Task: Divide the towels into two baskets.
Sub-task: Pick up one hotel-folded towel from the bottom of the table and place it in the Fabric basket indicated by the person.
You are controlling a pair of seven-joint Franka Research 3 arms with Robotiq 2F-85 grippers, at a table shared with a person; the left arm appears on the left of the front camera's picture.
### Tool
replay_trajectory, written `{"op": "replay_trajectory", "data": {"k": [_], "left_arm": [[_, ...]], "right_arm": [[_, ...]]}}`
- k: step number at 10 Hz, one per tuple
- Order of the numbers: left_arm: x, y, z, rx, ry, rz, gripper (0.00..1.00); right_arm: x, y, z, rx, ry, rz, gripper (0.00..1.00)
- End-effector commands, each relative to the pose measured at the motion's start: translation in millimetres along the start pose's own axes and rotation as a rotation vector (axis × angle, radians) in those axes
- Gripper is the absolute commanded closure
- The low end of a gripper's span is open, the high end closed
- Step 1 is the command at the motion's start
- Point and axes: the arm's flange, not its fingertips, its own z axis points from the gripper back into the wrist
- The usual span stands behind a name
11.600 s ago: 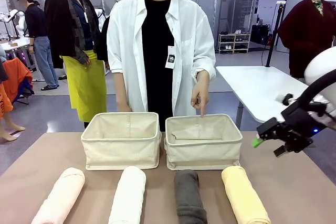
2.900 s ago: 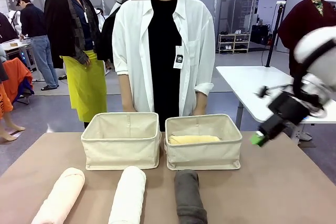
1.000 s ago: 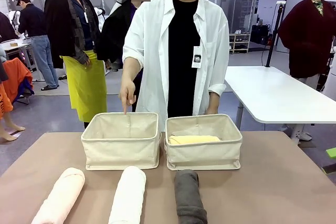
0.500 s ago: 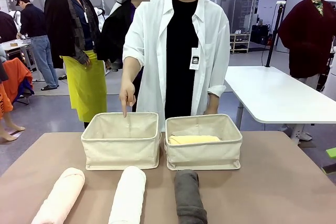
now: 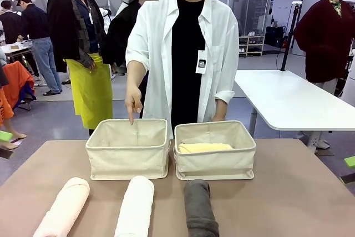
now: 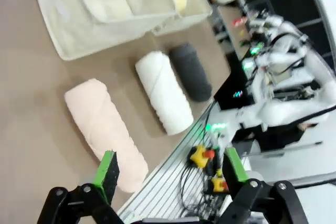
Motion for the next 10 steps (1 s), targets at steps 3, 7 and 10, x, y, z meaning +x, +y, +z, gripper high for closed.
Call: {"op": "replay_trajectory", "data": {"k": [3, 7, 10], "left_arm": [[37.6, -57.1, -75.3, 0.270, 0.291, -0.117, 0.00], [36.1, -55.6, -124.0, 0.564, 0.386, 0.016, 0.00], [10.1, -34.6, -162.0, 0.526, 0.368, 0.027, 0.00]], "right_arm": [[-1.8, 2.5, -1.4, -0.013, -0.012, -0.006, 0.00], [-1.8, 2.5, -1.4, -0.013, -0.012, -0.006, 0.00], [-1.8, 2.5, -1.4, -0.013, -0.012, -0.006, 0.00]]}}
